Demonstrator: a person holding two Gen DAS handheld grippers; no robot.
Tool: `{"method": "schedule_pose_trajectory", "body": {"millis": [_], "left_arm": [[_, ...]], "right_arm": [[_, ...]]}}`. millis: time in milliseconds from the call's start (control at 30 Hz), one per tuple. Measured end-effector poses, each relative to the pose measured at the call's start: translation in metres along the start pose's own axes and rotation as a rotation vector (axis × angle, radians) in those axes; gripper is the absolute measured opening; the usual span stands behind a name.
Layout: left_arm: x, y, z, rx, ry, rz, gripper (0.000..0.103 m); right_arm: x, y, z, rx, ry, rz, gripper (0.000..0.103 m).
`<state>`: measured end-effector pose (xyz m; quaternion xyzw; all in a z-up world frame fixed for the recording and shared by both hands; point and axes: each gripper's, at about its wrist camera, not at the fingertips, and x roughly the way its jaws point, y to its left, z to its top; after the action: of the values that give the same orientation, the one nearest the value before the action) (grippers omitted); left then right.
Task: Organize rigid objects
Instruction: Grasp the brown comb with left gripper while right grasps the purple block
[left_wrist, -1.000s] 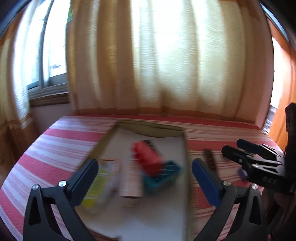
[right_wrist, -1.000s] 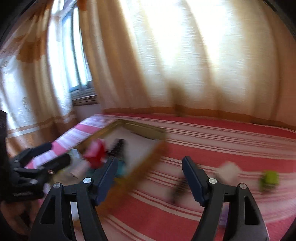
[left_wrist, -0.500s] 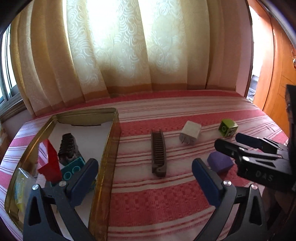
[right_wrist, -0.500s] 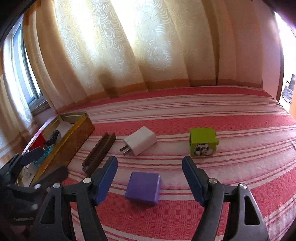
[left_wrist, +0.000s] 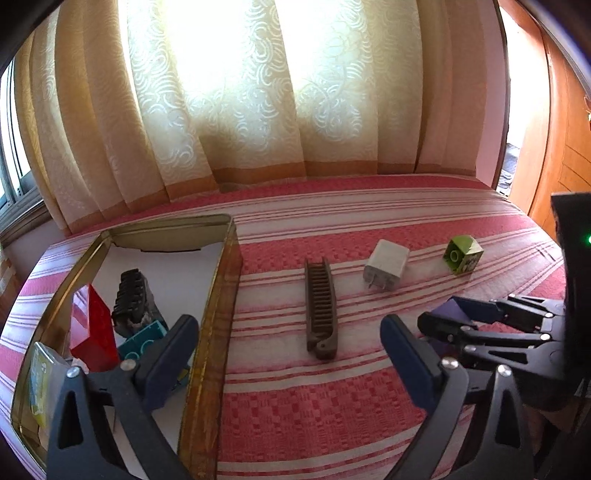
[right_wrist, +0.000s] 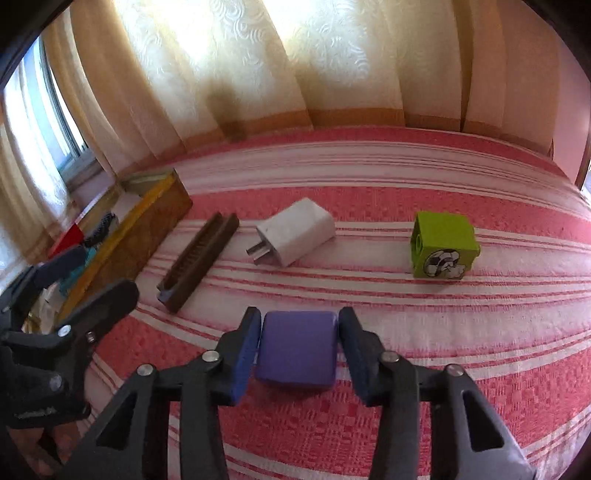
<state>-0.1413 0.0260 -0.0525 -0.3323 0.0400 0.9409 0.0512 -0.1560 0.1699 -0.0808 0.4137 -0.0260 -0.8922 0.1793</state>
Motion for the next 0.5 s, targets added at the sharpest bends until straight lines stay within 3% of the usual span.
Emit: {"method": "schedule_pose_trajectory", "body": {"millis": [167,267,333,400,500], "left_arm": [[0.006,-0.015,0.006,0.041,0.023,-0.062,0.098],[0.023,-0.024,0.008,0.068,0.065,-0.067,0.086],[0.034,-0.026,0.009,0.069,0.088,-0.079,0.084],[0.043,-0.026,0.01,0.064,0.108,-0.073,0.071],[0.057,-0.022,0.013,0.044,0.135,-0.076,0.07]], "right_arm": [[-0.008,-0.011,-0.002,0.057,-0.035,0.01,0.044],[-0.014,-0.022,-0.004,0.116,-0.068,0.019,0.043],[-0.017,-0.029,-0.005,0.145,-0.083,0.019,0.043],[-0.019,-0.031,-0.005,0.158,-0.094,0.016,0.043],[-0.02,-0.028,-0.005,0.151,-0.097,0.015,0.043]]}}
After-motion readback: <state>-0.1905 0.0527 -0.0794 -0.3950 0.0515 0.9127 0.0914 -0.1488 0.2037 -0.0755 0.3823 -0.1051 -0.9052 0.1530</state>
